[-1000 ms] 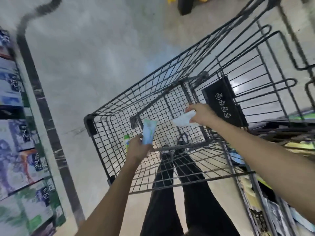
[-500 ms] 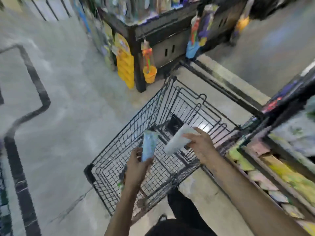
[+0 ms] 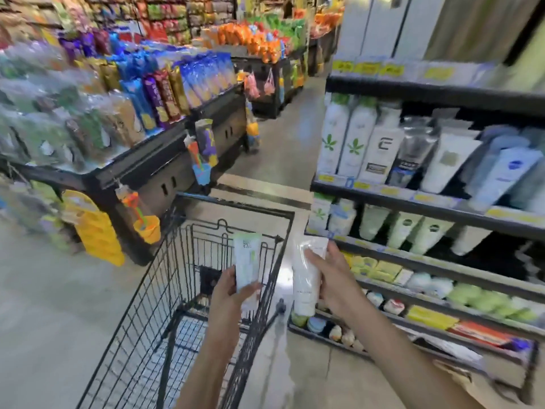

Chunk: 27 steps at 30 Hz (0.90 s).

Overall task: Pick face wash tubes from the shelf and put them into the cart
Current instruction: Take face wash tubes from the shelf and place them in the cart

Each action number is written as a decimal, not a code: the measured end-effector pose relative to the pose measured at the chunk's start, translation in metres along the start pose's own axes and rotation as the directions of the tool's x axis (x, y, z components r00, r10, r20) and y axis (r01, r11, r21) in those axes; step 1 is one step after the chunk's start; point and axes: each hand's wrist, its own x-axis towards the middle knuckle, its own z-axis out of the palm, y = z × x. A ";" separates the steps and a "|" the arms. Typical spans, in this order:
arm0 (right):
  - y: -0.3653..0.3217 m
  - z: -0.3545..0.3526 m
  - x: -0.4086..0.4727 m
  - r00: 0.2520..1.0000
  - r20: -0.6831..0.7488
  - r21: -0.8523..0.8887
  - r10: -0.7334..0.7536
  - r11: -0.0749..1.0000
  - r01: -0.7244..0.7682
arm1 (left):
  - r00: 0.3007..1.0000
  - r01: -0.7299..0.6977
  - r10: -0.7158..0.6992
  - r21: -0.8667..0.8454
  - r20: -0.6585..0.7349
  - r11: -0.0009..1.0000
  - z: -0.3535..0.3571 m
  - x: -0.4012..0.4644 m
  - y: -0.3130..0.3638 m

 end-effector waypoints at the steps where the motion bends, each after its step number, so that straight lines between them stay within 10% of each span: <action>1: -0.009 -0.012 -0.006 1.000 -0.025 -0.016 -0.016 1.000 0.016 | 1.000 -0.008 0.008 0.000 0.030 1.000 0.015 0.001 0.001; 11: -0.074 -0.148 -0.077 0.988 -0.140 -0.038 -0.063 0.998 0.058 | 0.950 0.002 0.009 -0.033 0.313 0.999 0.163 -0.022 -0.002; 27: -0.106 -0.322 -0.164 0.974 -0.184 0.043 -0.131 0.989 0.141 | 0.926 0.009 -0.017 0.024 0.378 1.000 0.320 -0.115 -0.030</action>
